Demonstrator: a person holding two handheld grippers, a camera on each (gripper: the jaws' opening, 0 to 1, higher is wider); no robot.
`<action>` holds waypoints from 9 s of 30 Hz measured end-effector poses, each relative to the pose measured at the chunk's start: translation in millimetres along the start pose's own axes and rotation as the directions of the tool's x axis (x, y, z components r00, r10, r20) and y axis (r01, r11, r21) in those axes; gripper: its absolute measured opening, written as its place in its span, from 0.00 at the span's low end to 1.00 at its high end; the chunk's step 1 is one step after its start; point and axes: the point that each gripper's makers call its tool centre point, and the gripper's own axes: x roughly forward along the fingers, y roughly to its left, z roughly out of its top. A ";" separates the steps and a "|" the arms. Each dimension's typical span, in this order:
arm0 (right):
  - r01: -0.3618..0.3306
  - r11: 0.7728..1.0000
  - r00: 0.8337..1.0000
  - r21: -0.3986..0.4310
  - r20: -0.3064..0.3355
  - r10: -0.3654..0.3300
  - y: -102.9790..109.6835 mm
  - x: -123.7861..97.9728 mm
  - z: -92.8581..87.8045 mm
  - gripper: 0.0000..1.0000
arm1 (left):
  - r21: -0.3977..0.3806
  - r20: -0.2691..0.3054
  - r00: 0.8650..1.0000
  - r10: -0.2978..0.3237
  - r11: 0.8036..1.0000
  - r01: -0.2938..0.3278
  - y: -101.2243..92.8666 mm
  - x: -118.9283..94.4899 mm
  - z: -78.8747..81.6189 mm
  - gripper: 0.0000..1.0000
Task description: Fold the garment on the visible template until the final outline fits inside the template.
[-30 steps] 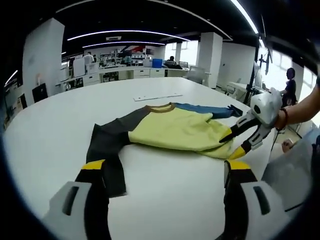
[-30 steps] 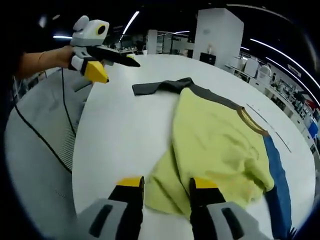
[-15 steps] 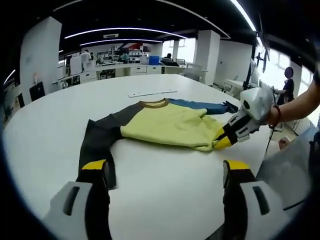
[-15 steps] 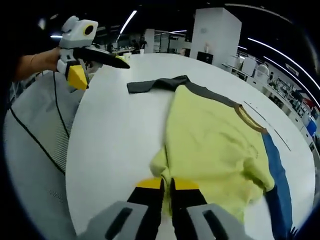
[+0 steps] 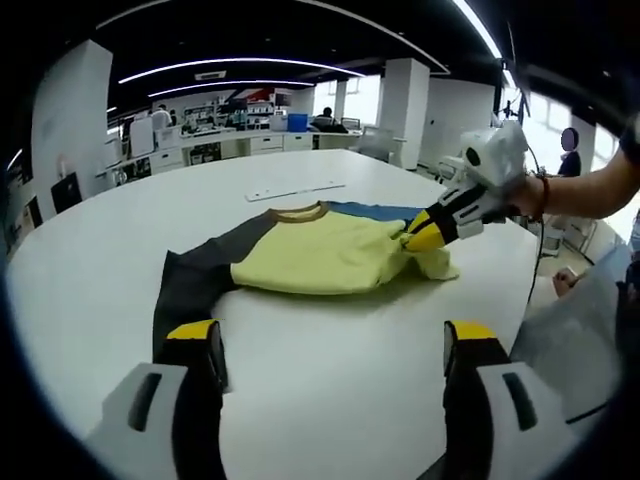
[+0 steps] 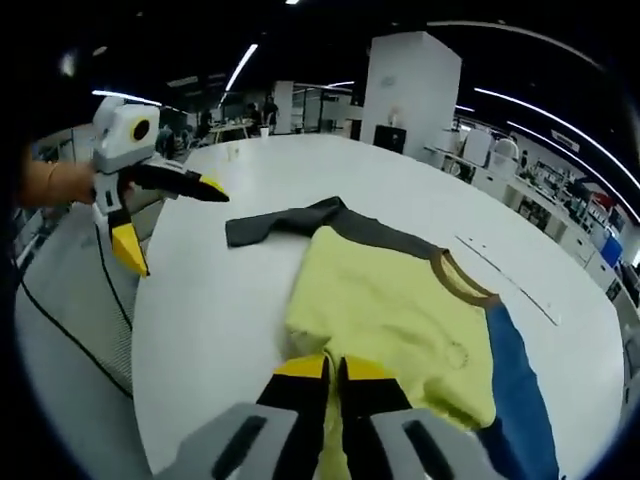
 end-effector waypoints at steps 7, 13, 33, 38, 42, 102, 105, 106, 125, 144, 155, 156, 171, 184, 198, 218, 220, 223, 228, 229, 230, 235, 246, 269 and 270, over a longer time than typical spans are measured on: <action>0.051 0.994 0.998 0.100 0.021 -0.053 -32.2 3.2 14.9 0.00 | -0.003 0.006 1.000 0.000 1.000 0.000 0.4 1.9 1.7 0.86; 0.098 0.977 0.994 0.189 0.021 -0.104 -58.3 6.7 17.9 0.00 | -0.006 0.010 1.000 0.008 1.000 -0.008 2.9 4.5 3.7 0.83; 0.238 0.928 0.971 0.285 -0.078 -0.225 -118.8 33.5 -9.7 0.00 | -0.051 0.028 1.000 0.010 0.999 -0.009 4.5 26.2 9.9 0.73; 0.267 0.917 0.963 0.296 -0.126 -0.240 -129.1 40.7 -23.3 0.00 | -0.066 0.035 0.999 0.025 0.998 -0.022 7.2 29.1 11.2 0.72; 0.269 0.913 0.962 0.308 -0.142 -0.235 -132.6 45.0 -30.6 0.00 | -0.070 0.033 0.999 0.023 0.997 -0.021 7.8 30.5 10.6 0.70; 0.166 0.950 0.986 0.265 -0.055 -0.157 -4.7 -39.5 -66.9 0.22 | -0.045 -0.014 0.988 -0.156 0.987 0.155 -81.4 172.8 30.2 0.28; 0.186 0.950 0.982 0.252 -0.060 -0.176 -2.8 -35.5 -68.5 0.21 | -0.024 -0.029 0.987 -0.159 0.987 0.158 -85.9 180.8 27.4 0.26; 0.194 0.949 0.981 0.249 -0.064 -0.184 -3.7 -34.7 -69.3 0.21 | -0.019 -0.035 0.986 -0.161 0.987 0.160 -88.1 184.0 26.3 0.26; 0.342 0.871 0.938 0.352 -0.181 -0.295 -25.3 -12.8 -97.9 0.17 | 0.029 -0.109 0.992 -0.059 0.998 0.062 -81.0 211.3 14.4 0.17; 0.397 0.860 0.917 0.321 -0.169 -0.360 -40.3 -26.1 -107.3 0.00 | 0.016 -0.109 0.990 -0.090 0.996 0.092 -83.5 204.8 18.4 0.01; 0.435 0.853 0.900 0.290 -0.123 -0.417 -54.8 -58.2 -92.2 0.00 | 0.053 -0.073 0.993 -0.090 0.994 0.094 -77.6 178.9 39.0 0.01; 0.434 0.853 0.901 0.289 -0.120 -0.418 -55.1 -59.5 -91.2 0.00 | 0.051 -0.070 0.993 -0.090 0.994 0.093 -76.8 177.6 40.1 0.01; 0.446 0.855 0.893 0.266 -0.062 -0.447 -67.3 -109.1 -64.3 0.00 | -0.022 0.014 0.998 -0.058 0.998 0.058 -46.0 119.0 62.7 0.00; 0.405 0.876 0.909 0.260 -0.010 -0.417 -62.3 -138.4 -45.6 0.00 | -0.038 0.028 0.997 -0.071 0.997 0.072 -26.6 70.2 67.8 0.00; 0.227 0.943 0.972 0.245 -0.002 -0.233 -18.0 -151.7 -54.2 0.00 | -0.057 -0.034 0.975 -0.220 0.974 0.218 -45.1 21.3 53.0 0.00; 0.136 0.972 0.976 0.194 -0.194 -0.097 40.7 -138.2 -115.7 0.00 | 0.063 -0.265 0.941 -0.212 0.970 0.236 -53.1 -3.3 -8.2 0.01; 0.129 0.973 0.973 0.192 -0.214 -0.086 47.9 -134.3 -123.8 0.00 | 0.074 -0.267 0.942 -0.203 0.970 0.230 -53.8 -1.6 -7.0 0.01; 0.123 0.973 0.969 0.196 -0.236 -0.075 55.7 -128.4 -133.9 0.00 | 0.096 -0.271 0.944 -0.188 0.971 0.221 -57.7 4.4 -1.7 0.01; 0.141 0.975 0.958 0.172 -0.271 -0.091 60.0 -123.1 -146.0 0.00 | 0.110 -0.238 0.952 -0.195 0.968 0.225 -70.1 22.4 12.7 0.01; 0.144 0.975 0.957 0.169 -0.276 -0.093 60.3 -122.7 -147.5 0.00 | 0.108 -0.229 0.953 -0.198 0.968 0.227 -72.1 26.1 15.5 0.01; 0.145 0.976 0.956 0.165 -0.278 -0.095 61.1 -122.7 -148.1 0.00 | 0.103 -0.218 0.954 -0.204 0.968 0.230 -75.6 31.3 19.7 0.01; 0.156 0.978 0.949 0.140 -0.296 -0.109 60.0 -123.8 -152.8 0.00 | 0.106 -0.197 0.955 -0.222 0.963 0.246 -88.5 51.5 31.2 0.01; 0.172 0.973 0.944 0.155 -0.309 -0.118 58.1 -123.3 -161.3 0.00 | 0.157 -0.243 0.939 -0.242 0.946 0.284 -111.5 99.0 24.5 0.01; 0.173 0.971 0.931 0.164 -0.349 -0.107 61.7 -122.9 -179.6 0.00 | 0.098 -0.350 0.910 -0.223 0.957 0.272 -123.6 139.2 -30.4 0.02; 0.171 0.972 0.928 0.160 -0.357 -0.105 62.7 -123.1 -181.6 0.00 | 0.103 -0.358 0.908 -0.217 0.958 0.269 -123.7 139.9 -33.7 0.03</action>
